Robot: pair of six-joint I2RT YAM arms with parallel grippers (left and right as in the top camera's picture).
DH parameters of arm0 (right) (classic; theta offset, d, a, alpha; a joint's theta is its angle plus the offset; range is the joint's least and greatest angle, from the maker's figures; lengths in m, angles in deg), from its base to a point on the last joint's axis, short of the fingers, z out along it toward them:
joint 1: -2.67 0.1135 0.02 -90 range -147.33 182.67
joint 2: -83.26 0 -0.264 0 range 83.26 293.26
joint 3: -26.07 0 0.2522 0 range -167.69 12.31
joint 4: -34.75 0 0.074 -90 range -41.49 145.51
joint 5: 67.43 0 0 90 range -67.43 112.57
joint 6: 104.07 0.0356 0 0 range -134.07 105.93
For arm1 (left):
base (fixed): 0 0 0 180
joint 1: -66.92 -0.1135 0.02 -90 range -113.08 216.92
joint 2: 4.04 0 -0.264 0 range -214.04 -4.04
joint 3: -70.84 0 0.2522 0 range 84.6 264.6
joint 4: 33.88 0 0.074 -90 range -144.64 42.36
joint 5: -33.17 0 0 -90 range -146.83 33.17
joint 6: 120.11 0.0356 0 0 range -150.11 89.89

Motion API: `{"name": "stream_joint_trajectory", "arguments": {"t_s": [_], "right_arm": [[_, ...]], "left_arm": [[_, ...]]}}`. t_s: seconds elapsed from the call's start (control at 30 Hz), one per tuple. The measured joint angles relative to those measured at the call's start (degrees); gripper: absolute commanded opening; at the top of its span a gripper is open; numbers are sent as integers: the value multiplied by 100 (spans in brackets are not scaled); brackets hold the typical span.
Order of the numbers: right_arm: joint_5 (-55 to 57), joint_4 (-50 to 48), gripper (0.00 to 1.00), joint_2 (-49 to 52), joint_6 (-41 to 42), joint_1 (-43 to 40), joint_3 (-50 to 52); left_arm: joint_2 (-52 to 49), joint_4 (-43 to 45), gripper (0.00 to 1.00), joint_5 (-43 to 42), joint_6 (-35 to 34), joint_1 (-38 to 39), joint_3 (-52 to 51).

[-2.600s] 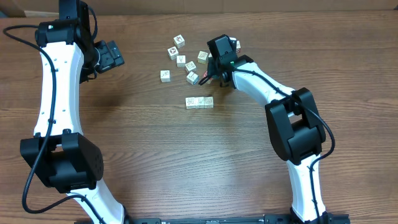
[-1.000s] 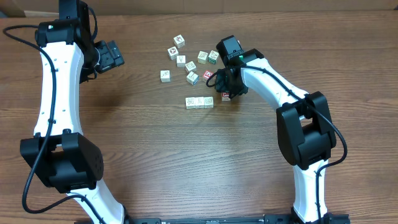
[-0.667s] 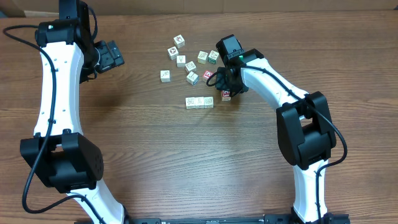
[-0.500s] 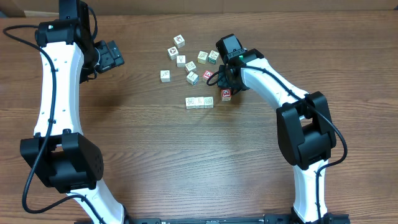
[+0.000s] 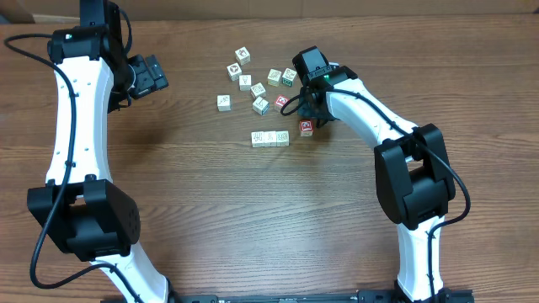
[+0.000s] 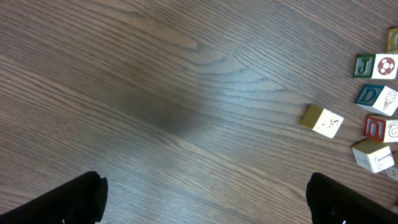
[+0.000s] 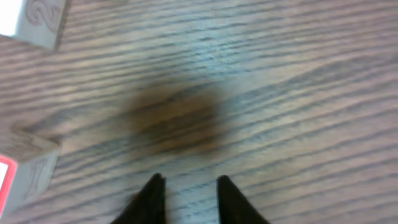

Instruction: Form a horizontal line

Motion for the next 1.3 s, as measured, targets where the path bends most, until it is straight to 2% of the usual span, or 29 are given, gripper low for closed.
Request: {"name": "stream_joint_trajectory", "arguments": {"t_s": [0.13, 0.37, 1.3], "right_arm": [[103, 120, 16, 0, 20, 0, 2], [74, 369, 23, 0, 20, 0, 2], [-743, 693, 24, 0, -284, 0, 0]], "left_arm": [[0, -2, 100, 0, 0, 0, 0], [0, -2, 100, 0, 0, 0, 0], [0, -2, 100, 0, 0, 0, 0]]}}
